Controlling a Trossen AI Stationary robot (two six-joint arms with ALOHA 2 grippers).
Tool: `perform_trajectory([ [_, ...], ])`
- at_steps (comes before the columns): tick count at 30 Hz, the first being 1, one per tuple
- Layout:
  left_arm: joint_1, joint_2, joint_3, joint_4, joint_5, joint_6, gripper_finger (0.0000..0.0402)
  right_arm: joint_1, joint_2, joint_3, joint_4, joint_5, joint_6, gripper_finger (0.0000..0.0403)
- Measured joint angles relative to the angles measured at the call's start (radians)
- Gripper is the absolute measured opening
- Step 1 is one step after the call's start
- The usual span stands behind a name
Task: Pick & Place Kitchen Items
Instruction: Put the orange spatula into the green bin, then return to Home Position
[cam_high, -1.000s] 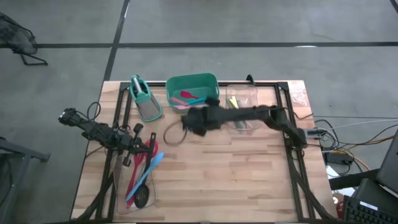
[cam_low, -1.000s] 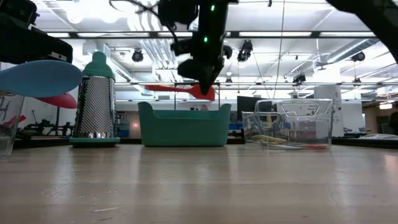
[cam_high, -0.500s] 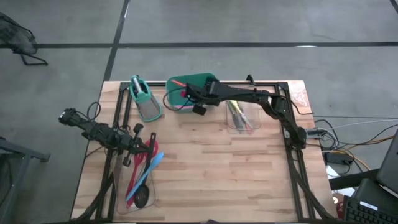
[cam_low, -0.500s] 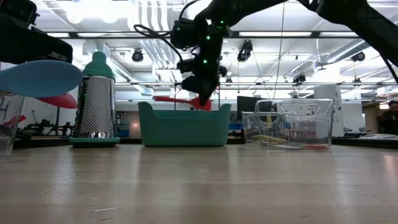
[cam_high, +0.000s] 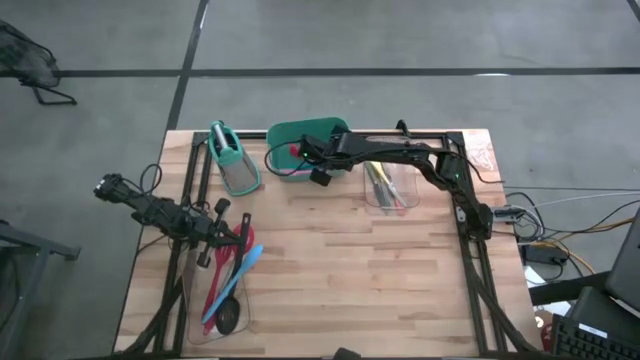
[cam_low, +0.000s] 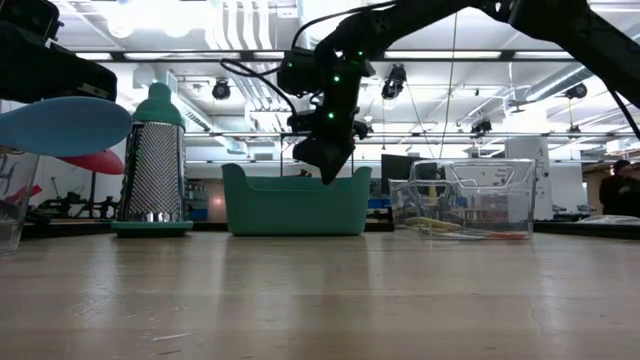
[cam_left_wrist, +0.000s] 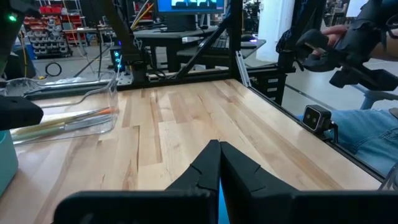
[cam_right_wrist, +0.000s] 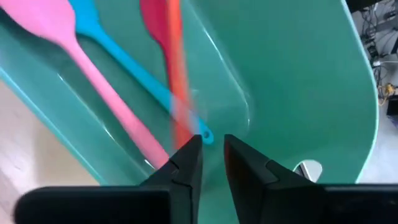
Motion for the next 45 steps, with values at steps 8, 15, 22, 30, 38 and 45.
perform_trajectory([
  [8, 0.0, 0.0, 0.0, 0.0, 0.0, 0.0, 0.001, 0.009, -0.002, 0.002, -0.059, 0.003, 0.006, 0.0134],
  [15, 0.0, 0.0, 0.0, 0.0, 0.0, 0.0, 0.001, 0.09, -0.076, 0.005, -0.125, 0.004, 0.014, 0.0128],
  [22, 0.0, 0.0, 0.0, 0.0, 0.0, 0.0, 0.001, 0.223, -0.177, -0.068, -0.075, -0.004, 0.009, 0.0064],
  [30, 0.0, 0.0, 0.0, 0.0, 0.0, 0.0, 0.001, 0.388, -0.363, -0.312, 0.098, -0.005, 0.006, 0.0009],
  [38, 0.0, 0.0, 0.0, 0.0, 0.0, 0.0, 0.001, 0.473, -0.614, -0.659, 0.369, -0.005, 0.038, 0.0008],
  [45, 0.0, 0.0, 0.0, 0.0, 0.0, 0.0, 0.001, 0.513, -0.827, -0.91, 0.474, -0.003, 0.081, 0.0008],
])
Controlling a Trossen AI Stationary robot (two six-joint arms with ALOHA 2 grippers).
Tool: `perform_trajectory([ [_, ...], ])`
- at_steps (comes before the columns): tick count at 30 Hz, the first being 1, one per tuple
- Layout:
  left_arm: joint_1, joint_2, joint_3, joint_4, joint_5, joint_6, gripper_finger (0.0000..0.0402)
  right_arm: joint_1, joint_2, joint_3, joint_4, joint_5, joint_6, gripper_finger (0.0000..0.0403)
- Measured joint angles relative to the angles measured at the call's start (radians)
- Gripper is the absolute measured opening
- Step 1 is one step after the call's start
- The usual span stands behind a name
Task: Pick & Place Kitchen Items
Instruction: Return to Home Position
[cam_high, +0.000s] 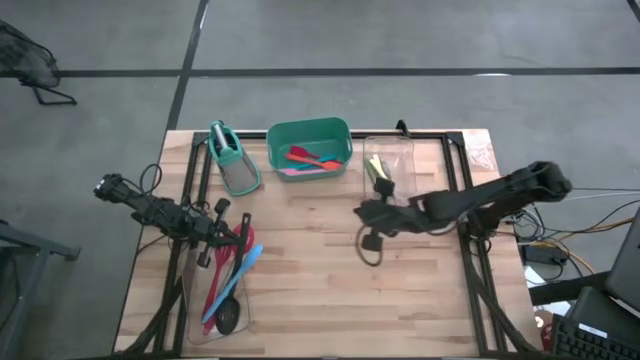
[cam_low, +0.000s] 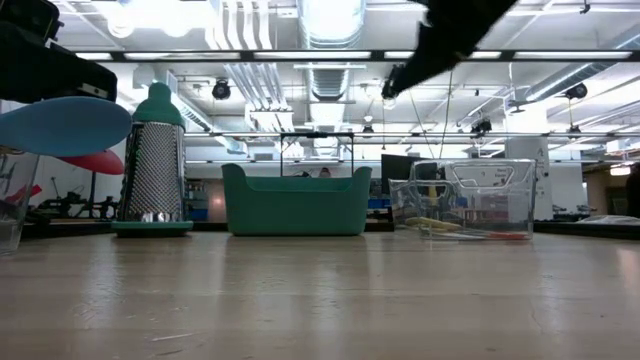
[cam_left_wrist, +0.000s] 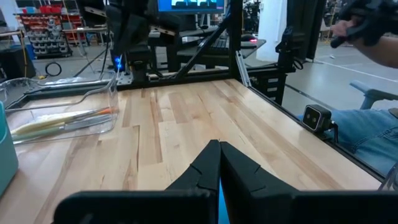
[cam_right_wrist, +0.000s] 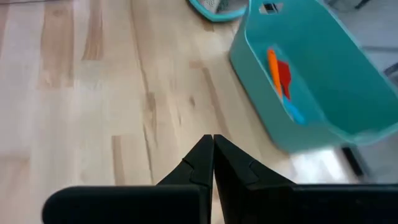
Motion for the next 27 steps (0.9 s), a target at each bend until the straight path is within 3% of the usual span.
perform_trajectory([
  [8, 0.0, 0.0, 0.0, 0.0, 0.0, 0.0, 0.001, 0.0, -0.227, -0.199, -0.017, 0.003, -0.016, 0.0008],
  [12, 0.0, 0.0, 0.0, 0.0, 0.0, 0.0, 0.001, 0.004, -0.327, -0.305, 0.113, -0.019, -0.006, 0.0008],
  [18, 0.0, 0.0, 0.0, 0.0, 0.0, 0.0, 0.001, 0.008, -0.468, -0.457, 0.323, -0.164, -0.066, 0.0008],
  [27, 0.0, 0.0, 0.0, 0.0, 0.0, 0.0, 0.001, 0.009, -0.642, -0.64, 0.435, -0.182, -0.052, 0.0008],
])
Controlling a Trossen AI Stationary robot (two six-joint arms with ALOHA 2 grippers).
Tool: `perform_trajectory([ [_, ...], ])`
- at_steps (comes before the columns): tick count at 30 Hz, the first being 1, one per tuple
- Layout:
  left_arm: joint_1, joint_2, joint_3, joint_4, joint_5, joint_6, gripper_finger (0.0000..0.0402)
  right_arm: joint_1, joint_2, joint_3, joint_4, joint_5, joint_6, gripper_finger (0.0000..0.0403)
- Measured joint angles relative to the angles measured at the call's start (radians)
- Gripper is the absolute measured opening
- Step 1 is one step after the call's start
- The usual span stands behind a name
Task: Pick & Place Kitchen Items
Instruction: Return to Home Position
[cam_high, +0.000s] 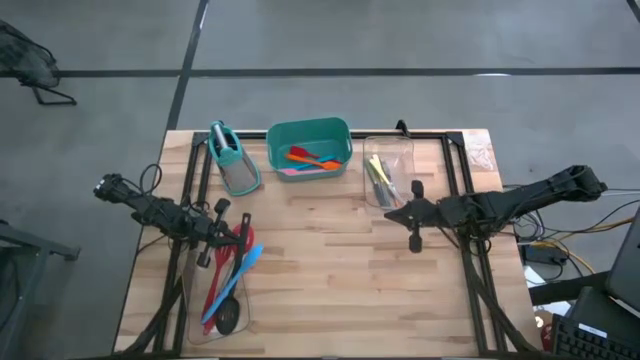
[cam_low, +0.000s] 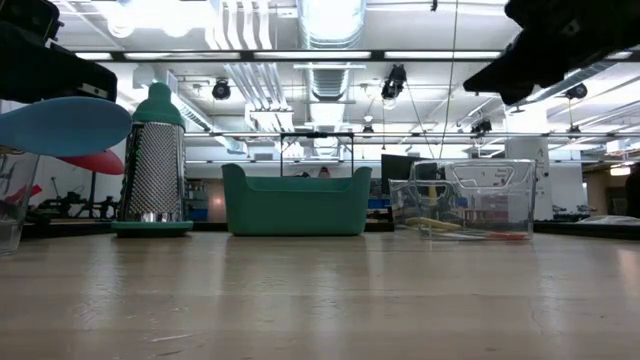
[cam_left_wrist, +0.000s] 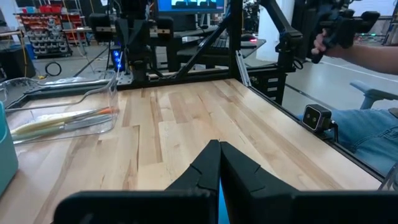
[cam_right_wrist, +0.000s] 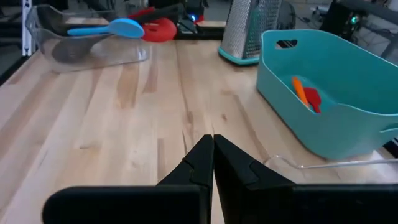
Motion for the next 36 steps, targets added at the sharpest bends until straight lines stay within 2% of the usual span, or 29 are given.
perform_trajectory([
  [5, 0.0, 0.0, 0.0, 0.0, 0.0, 0.0, 0.001, 0.007, -0.058, -0.097, 0.096, -0.007, 0.021, 0.0008],
  [10, 0.0, 0.0, 0.0, 0.0, 0.0, 0.0, 0.001, -0.017, -0.134, -0.166, 0.107, 0.004, 0.168, 0.0009],
  [16, 0.0, 0.0, 0.0, 0.0, 0.0, 0.0, 0.001, -0.021, -0.275, -0.244, 0.108, 0.008, 0.173, 0.0009],
  [26, 0.0, 0.0, 0.0, 0.0, 0.0, 0.0, 0.001, -0.021, -0.463, -0.274, 0.106, 0.001, 0.154, 0.0009],
  [30, 0.0, 0.0, 0.0, 0.0, 0.0, 0.0, 0.001, -0.025, -0.545, -0.285, 0.019, 0.011, 0.169, 0.0009],
  [33, 0.0, 0.0, 0.0, 0.0, 0.0, 0.0, 0.001, -0.045, -0.623, -0.286, -0.084, 0.055, 0.234, 0.0009],
  [36, 0.0, 0.0, 0.0, 0.0, 0.0, 0.0, 0.001, -0.065, -0.713, -0.283, -0.192, 0.112, 0.218, 0.0009],
])
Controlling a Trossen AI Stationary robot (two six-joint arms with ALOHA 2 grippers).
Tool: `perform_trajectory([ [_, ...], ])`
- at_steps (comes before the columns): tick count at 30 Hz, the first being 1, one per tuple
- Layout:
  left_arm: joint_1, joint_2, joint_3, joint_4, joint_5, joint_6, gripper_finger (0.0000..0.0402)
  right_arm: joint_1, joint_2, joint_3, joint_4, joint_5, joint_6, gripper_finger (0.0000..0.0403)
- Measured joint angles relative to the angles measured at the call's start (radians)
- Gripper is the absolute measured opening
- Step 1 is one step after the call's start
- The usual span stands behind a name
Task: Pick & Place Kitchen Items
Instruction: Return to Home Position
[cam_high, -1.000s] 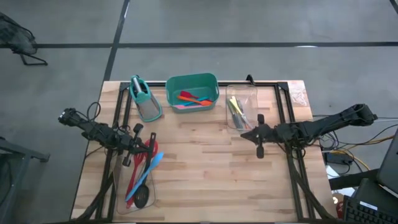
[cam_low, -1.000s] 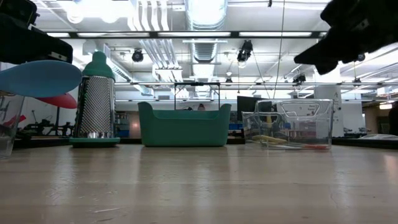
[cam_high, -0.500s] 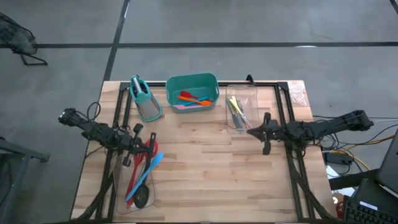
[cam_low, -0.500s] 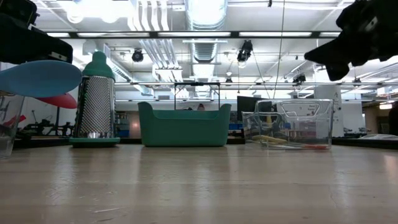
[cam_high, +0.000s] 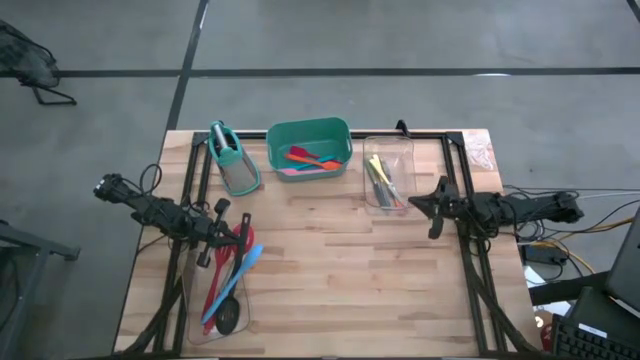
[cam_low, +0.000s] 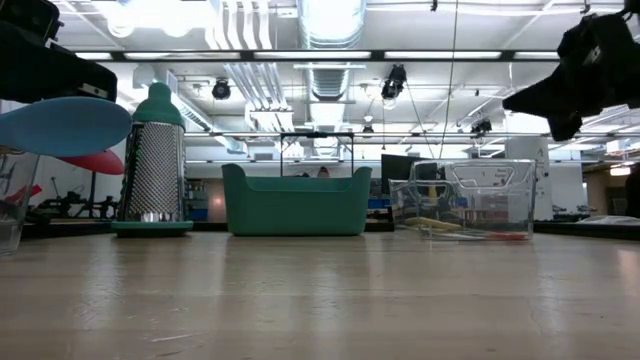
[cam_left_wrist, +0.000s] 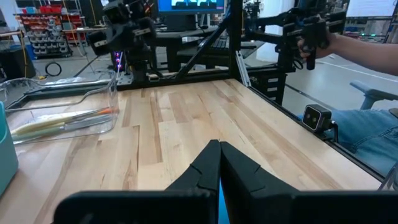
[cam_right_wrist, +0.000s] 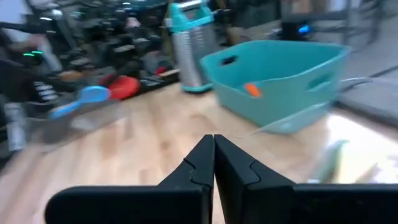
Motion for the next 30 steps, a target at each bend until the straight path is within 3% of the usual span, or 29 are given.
perform_trajectory([
  [4, 0.0, 0.0, 0.0, 0.0, 0.0, 0.0, 0.001, -0.002, -0.045, 0.002, 0.007, 0.079, -0.055, 0.0009],
  [10, 0.0, 0.0, 0.0, 0.0, 0.0, 0.0, 0.001, -0.002, -0.032, 0.0, 0.04, 0.081, 0.071, 0.0009],
  [12, 0.0, 0.0, 0.0, 0.0, 0.0, 0.0, 0.001, -0.001, -0.034, 0.0, 0.036, -0.005, 0.038, 0.0009],
  [16, 0.0, 0.0, 0.0, 0.0, 0.0, 0.0, 0.001, -0.003, -0.045, -0.002, 0.094, -0.316, -0.087, 0.0009],
  [20, 0.0, 0.0, 0.0, 0.0, 0.0, 0.0, 0.001, -0.003, -0.044, 0.0, 0.127, -0.437, -0.109, 0.0009],
  [27, 0.0, 0.0, 0.0, 0.0, 0.0, 0.0, 0.001, -0.004, -0.043, -0.007, 0.124, -0.281, -0.17, 0.0009],
  [30, 0.0, 0.0, 0.0, 0.0, 0.0, 0.0, 0.001, -0.004, -0.043, -0.007, 0.124, -0.26, -0.181, 0.0009],
])
